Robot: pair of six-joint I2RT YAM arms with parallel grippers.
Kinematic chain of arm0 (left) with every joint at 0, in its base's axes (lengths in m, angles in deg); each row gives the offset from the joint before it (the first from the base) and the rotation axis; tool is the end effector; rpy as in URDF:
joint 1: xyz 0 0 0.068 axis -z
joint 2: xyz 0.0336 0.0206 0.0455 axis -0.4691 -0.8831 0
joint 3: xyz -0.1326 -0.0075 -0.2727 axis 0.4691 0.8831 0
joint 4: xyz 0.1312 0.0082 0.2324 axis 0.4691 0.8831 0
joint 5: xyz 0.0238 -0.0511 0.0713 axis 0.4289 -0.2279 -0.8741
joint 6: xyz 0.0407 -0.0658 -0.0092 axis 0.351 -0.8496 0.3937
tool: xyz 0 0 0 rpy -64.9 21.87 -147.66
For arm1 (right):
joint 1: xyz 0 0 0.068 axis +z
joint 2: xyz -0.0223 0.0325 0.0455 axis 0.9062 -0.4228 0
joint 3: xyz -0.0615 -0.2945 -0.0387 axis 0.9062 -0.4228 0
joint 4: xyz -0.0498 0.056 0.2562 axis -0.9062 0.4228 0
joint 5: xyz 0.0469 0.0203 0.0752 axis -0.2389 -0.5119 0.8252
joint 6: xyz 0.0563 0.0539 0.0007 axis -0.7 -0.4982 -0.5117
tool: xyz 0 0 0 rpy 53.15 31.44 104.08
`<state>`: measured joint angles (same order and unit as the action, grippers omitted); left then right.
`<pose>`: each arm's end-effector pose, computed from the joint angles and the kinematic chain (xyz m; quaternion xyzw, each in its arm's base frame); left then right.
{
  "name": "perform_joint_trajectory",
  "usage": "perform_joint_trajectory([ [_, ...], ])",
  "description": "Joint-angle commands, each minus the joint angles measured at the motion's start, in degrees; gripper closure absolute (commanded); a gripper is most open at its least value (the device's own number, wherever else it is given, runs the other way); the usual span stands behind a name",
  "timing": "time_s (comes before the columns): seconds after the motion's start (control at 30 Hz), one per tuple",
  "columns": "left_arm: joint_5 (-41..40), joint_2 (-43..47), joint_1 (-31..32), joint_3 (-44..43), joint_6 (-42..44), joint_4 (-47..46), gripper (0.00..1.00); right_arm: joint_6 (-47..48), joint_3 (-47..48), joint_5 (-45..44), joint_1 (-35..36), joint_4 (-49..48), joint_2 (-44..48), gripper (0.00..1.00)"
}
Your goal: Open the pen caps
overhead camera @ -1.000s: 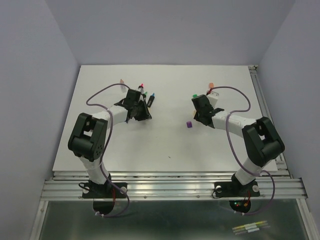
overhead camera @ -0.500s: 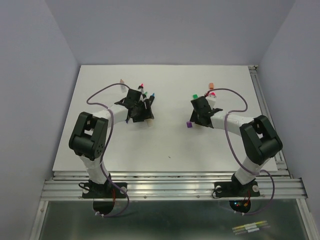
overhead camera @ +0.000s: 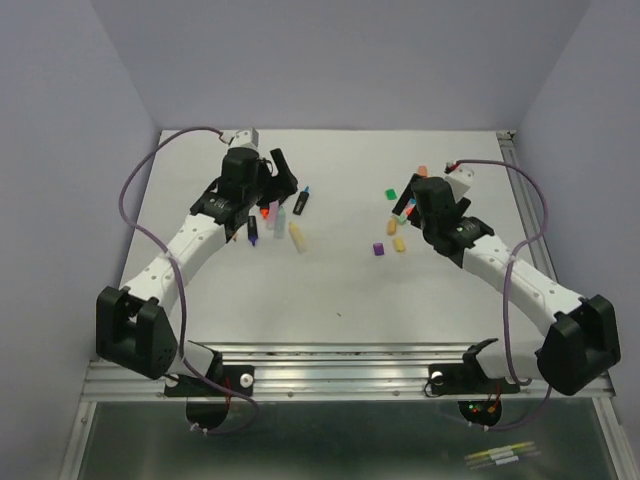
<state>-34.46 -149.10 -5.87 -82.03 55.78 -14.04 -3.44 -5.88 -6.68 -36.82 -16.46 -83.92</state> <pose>0.3361 -0.1384 0.3361 -0.0390 0.8376 -0.2414 0.4885 0.2884 0.1147 0.2897 0.2058 0.8514 0.0273 0.4817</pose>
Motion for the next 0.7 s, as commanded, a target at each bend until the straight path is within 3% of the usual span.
perform_joint_trajectory([
  [0.0, -18.1, 7.1, -1.1, -2.8, -2.6, 3.8, 0.01, -1.0, 1.7, -13.0, -0.2, 2.6, 6.0, 0.0],
  [0.07, -23.9, 9.0, -2.5, -1.4, -4.3, 4.3, 0.01, -1.6, 1.2, -16.9, -0.2, 3.8, 7.6, 0.0],
  [0.27, -31.3, 15.3, -8.7, 8.6, -8.0, 1.7, 0.01, -4.2, -5.9, -25.2, -0.2, 1.5, 14.3, 0.0],
  [0.67, -32.3, 20.6, -10.9, 13.3, -7.3, -0.4, 0.01, -4.7, -14.1, -29.4, -0.1, -1.4, 25.0, 0.0],
])
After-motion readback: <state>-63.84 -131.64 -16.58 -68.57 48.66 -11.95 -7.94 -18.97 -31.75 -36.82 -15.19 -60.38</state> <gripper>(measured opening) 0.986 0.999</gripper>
